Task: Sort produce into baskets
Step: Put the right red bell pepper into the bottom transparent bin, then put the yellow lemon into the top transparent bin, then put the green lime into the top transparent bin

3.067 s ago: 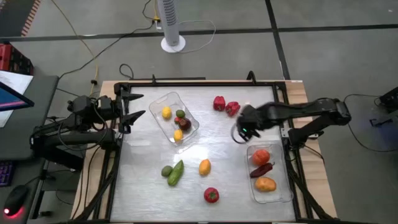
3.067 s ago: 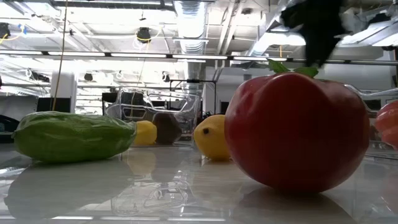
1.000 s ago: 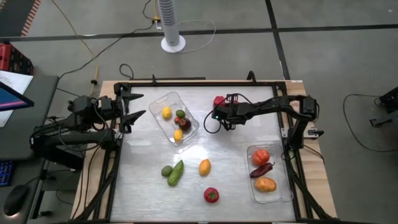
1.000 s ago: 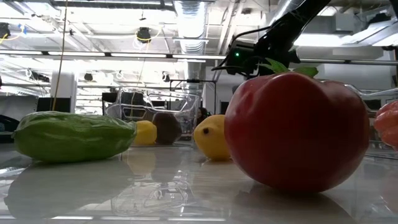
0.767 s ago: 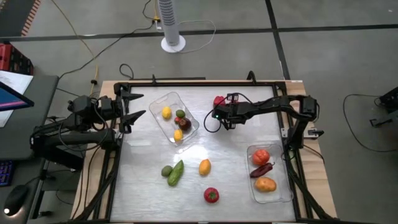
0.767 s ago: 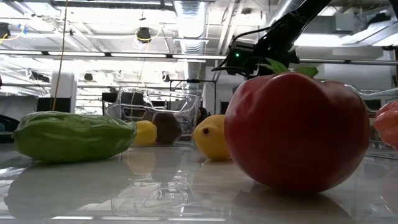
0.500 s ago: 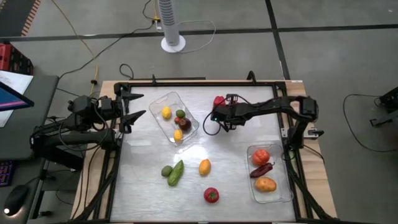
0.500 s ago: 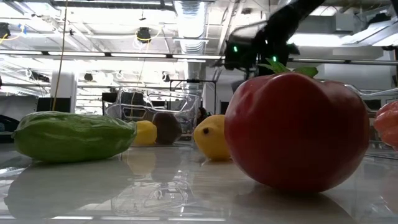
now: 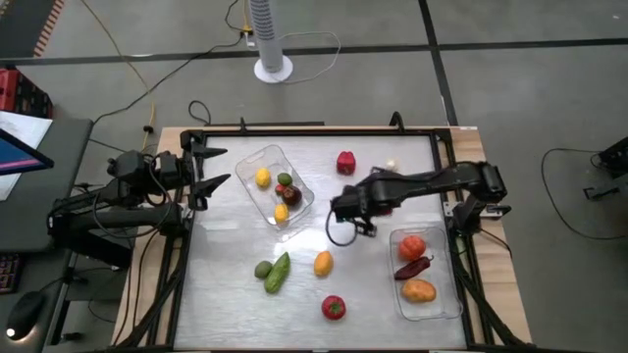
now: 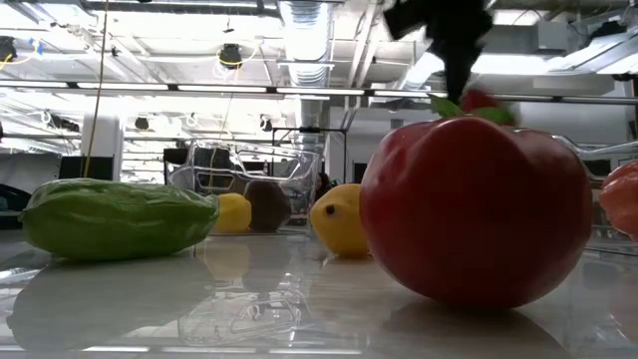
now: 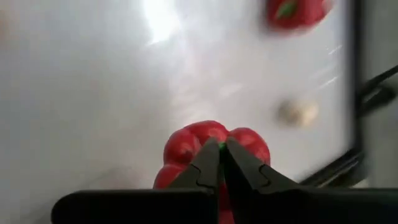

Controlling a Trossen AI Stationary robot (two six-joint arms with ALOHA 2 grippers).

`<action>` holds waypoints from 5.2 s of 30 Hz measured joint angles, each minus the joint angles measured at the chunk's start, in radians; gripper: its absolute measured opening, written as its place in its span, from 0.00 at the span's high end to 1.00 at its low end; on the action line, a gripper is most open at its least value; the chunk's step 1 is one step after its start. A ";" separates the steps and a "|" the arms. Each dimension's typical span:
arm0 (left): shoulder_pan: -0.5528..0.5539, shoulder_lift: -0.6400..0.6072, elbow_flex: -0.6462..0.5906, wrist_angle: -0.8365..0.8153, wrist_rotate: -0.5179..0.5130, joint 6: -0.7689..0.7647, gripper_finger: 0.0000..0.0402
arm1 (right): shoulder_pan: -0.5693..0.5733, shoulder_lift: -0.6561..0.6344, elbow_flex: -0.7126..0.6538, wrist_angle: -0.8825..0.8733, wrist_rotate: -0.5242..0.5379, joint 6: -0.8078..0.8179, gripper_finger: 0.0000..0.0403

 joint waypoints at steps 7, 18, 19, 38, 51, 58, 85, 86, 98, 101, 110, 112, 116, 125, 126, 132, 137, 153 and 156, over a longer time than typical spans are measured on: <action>0.000 0.000 0.000 -0.001 0.000 -0.027 0.33 | 0.157 -0.087 0.025 -0.010 -0.299 0.207 0.89; 0.000 0.000 0.000 -0.001 0.000 -0.026 0.33 | 0.289 -0.243 -0.073 -0.009 -0.278 0.504 0.79; 0.000 0.000 0.000 -0.001 0.000 -0.026 0.33 | 0.290 -0.251 -0.089 -0.009 -0.277 0.519 0.76; 0.000 0.000 0.000 -0.001 0.000 -0.026 0.33 | 0.206 -0.089 -0.152 0.499 -0.291 0.187 0.39; 0.000 0.000 0.000 -0.001 0.000 -0.025 0.33 | 0.122 0.220 -0.062 0.676 -0.457 -0.197 0.39; 0.000 0.000 0.000 -0.003 0.000 -0.020 0.33 | 0.119 0.255 -0.018 0.685 -0.463 -0.299 0.39; 0.000 0.000 0.000 -0.002 0.000 -0.020 0.33 | 0.112 0.251 -0.005 0.761 -0.397 -0.371 0.10; 0.000 0.000 0.000 -0.002 0.000 -0.020 0.33 | 0.111 0.251 -0.005 0.751 -0.387 -0.389 0.07; 0.000 0.000 0.000 -0.003 0.000 -0.020 0.33 | 0.136 0.253 -0.104 0.806 -0.321 -0.568 0.11; 0.000 0.000 0.000 -0.003 0.000 -0.020 0.33 | 0.136 0.280 -0.101 0.830 -0.317 -0.598 0.14; 0.000 0.000 0.000 -0.006 0.000 -0.010 0.33 | 0.126 0.349 -0.103 0.808 -0.300 -0.642 0.31; 0.000 0.000 0.000 -0.005 0.000 -0.010 0.33 | 0.117 0.344 -0.103 0.803 -0.300 -0.640 0.35; 0.000 0.000 0.000 -0.005 0.000 -0.010 0.33 | 0.090 0.311 -0.103 0.791 -0.289 -0.635 0.40; 0.000 0.000 0.000 0.001 0.000 -0.018 0.33 | -0.026 0.144 -0.102 0.970 -0.170 -0.634 0.34; 0.000 0.000 0.000 0.001 0.000 -0.018 0.33 | -0.041 0.128 -0.101 1.018 -0.172 -0.635 0.34; 0.000 0.000 0.000 0.001 0.000 -0.018 0.33 | -0.139 0.100 -0.099 1.311 -0.173 -0.660 0.33; 0.000 0.000 0.000 0.000 0.000 -0.017 0.33 | -0.209 0.158 -0.102 1.378 -0.275 -0.660 0.30; -0.014 0.113 0.026 -0.124 -0.048 -0.055 0.33 | -0.182 -0.026 -0.237 1.150 -0.092 -0.615 0.11; -0.084 0.250 0.078 -0.126 0.030 -0.056 0.33 | -0.166 -0.139 -0.406 1.254 -0.036 -0.641 0.17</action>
